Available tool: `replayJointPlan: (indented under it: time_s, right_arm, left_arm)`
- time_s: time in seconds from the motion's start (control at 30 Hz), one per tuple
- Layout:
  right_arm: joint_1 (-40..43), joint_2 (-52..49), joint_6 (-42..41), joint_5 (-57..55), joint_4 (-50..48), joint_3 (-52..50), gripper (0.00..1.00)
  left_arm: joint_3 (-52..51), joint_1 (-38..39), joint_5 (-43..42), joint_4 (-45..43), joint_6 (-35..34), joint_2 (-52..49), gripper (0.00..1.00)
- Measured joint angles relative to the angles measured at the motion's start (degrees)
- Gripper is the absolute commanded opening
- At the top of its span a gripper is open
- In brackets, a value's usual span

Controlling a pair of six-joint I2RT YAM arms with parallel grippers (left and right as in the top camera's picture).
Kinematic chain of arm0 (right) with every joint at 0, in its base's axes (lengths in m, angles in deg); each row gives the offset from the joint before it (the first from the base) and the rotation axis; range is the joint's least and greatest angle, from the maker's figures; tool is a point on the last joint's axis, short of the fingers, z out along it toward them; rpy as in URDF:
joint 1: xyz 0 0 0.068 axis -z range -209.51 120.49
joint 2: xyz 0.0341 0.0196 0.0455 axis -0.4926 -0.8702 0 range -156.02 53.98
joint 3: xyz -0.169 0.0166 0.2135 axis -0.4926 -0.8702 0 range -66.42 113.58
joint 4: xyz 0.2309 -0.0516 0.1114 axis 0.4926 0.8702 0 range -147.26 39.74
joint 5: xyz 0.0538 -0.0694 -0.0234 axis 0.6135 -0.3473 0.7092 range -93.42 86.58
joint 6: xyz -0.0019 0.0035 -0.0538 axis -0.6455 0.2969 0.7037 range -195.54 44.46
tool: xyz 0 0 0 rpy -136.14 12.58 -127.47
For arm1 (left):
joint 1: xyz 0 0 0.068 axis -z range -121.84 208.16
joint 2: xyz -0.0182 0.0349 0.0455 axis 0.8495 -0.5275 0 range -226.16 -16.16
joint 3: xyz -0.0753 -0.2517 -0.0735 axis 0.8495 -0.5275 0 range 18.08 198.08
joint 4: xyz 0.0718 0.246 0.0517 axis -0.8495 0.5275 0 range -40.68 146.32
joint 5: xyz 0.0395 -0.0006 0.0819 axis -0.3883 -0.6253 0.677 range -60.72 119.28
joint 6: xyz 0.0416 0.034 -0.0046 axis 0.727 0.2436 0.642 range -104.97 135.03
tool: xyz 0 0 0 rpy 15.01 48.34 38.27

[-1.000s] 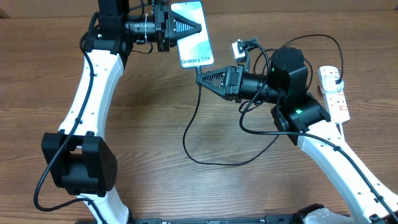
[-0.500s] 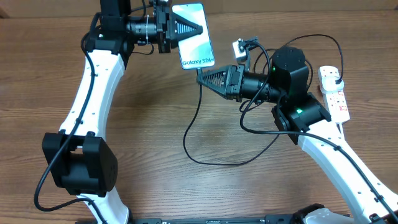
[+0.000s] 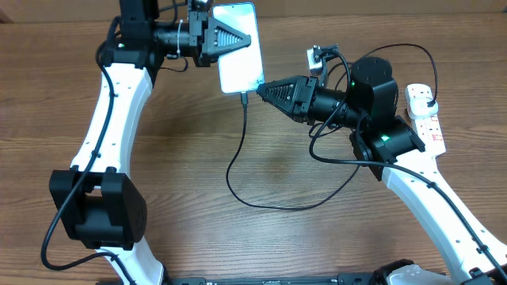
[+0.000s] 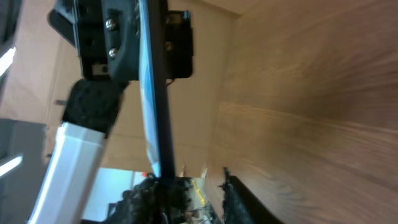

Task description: Plug charger to phone and switch on socket

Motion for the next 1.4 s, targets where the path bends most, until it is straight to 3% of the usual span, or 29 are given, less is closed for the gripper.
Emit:
replayJointPlan:
  time_s: [0.2, 0.33, 0.63, 0.93, 1.2, 1.4]
  right_arm:
    - [0.74, -0.22, 3.63, -1.95, 5.77, 0.0, 0.52]
    - [0.9, -0.26, 6.86, -2.99, 11.28, 0.0, 0.54]
    - [0.9, -0.26, 13.53, -6.1, 23.04, 0.0, 0.59]
    - [0.9, -0.26, 18.16, -7.78, 30.12, 0.0, 0.63]
    - [0.9, -0.26, 20.87, -8.85, 33.77, 0.0, 0.64]
    - [0.9, -0.26, 21.68, -9.14, 33.77, 0.0, 0.63]
  left_arm:
    - [0.02, -0.44, 2.78, 13.42, 10.16, 0.0, 0.04]
    - [-0.04, -0.35, 12.59, 27.19, 17.55, 0.0, 0.04]
    - [-0.13, -0.35, 32.48, 44.26, 34.91, 0.0, 0.04]
    - [-0.11, -0.35, 40.06, 47.12, 43.85, -5.07, 0.04]
    - [-0.11, -0.35, 41.57, 44.72, 45.44, -18.27, 0.04]
    - [-0.11, -0.35, 42.12, 42.58, 45.77, -22.58, 0.04]
